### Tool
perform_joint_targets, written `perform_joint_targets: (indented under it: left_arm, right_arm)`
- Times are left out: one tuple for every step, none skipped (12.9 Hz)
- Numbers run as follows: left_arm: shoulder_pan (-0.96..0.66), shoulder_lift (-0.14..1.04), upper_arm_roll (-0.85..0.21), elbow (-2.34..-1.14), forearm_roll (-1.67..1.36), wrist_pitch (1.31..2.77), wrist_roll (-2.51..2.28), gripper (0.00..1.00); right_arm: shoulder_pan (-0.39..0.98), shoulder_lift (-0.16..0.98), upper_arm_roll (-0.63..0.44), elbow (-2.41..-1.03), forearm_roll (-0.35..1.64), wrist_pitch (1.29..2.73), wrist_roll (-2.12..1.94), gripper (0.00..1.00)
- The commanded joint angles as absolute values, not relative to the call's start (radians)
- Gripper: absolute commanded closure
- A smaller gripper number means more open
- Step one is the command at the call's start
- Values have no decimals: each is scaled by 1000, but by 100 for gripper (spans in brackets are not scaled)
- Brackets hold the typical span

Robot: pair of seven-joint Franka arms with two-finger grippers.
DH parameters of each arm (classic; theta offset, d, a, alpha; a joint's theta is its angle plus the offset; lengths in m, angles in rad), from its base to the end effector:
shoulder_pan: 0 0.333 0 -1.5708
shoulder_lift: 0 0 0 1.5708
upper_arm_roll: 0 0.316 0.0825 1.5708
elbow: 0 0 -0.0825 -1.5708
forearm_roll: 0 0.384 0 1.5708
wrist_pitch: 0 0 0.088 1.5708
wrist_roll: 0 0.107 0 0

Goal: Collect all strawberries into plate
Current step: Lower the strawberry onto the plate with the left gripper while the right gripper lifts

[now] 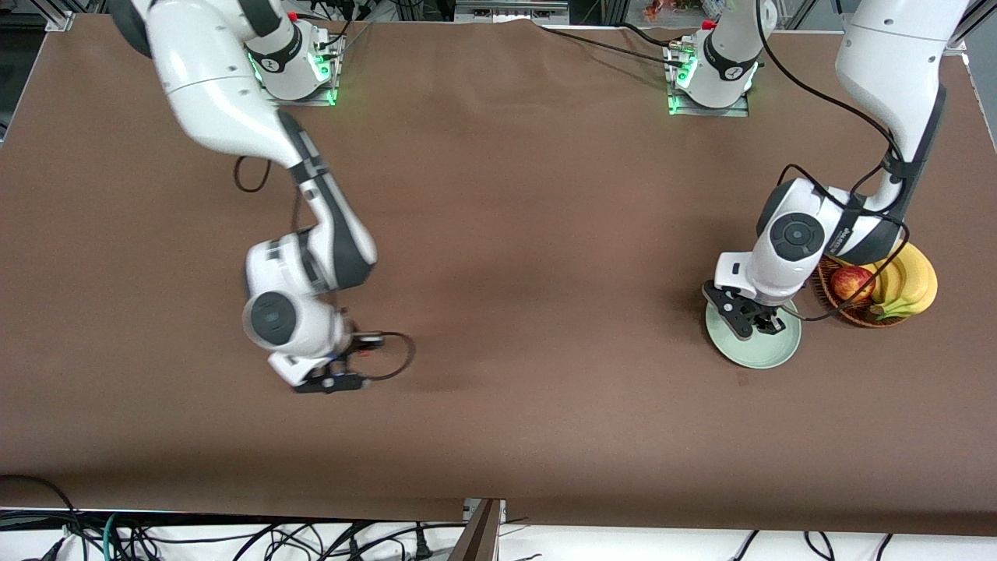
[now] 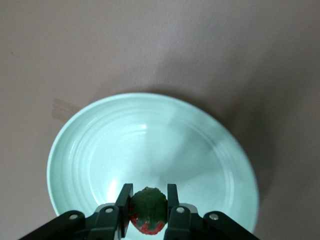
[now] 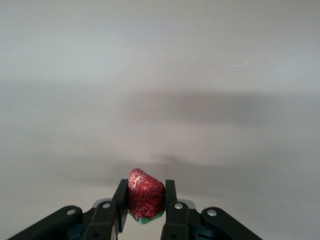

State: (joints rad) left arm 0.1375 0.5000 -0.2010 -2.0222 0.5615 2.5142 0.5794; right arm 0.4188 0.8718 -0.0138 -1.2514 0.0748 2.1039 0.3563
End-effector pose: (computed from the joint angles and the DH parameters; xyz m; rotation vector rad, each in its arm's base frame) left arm 0.6001 -0.0406 0.2037 -2.5006 1.4885 0.0600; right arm 0.6879 0.3016 0.2333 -3.0985 -0.0230 0.0584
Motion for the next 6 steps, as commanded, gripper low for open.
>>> perform_joint_targets:
  left_arm:
    - [152, 494, -222, -1999, 589, 2504, 615, 0]
    - [152, 471, -224, -2008, 588, 2500, 626, 0]
    - [150, 447, -232, -2013, 588, 2468, 626, 0]
    - [150, 425, -257, -2008, 581, 2412, 624, 0]
    - [150, 399, -277, -2000, 569, 2351, 614, 0]
    - [150, 378, -293, -1993, 543, 2298, 608, 0]
  right_arm:
    - [526, 882, -26, -1235, 86, 2170, 555, 84]
    - [573, 888, -26, -1235, 86, 2207, 628, 84]
    - [624, 894, -25, -1235, 86, 2264, 705, 84]
    - [665, 905, -25, -1230, 86, 2322, 768, 84]
    - [704, 922, -22, -1211, 86, 2366, 825, 84]
    - [728, 943, -8, -1172, 86, 2385, 868, 84]
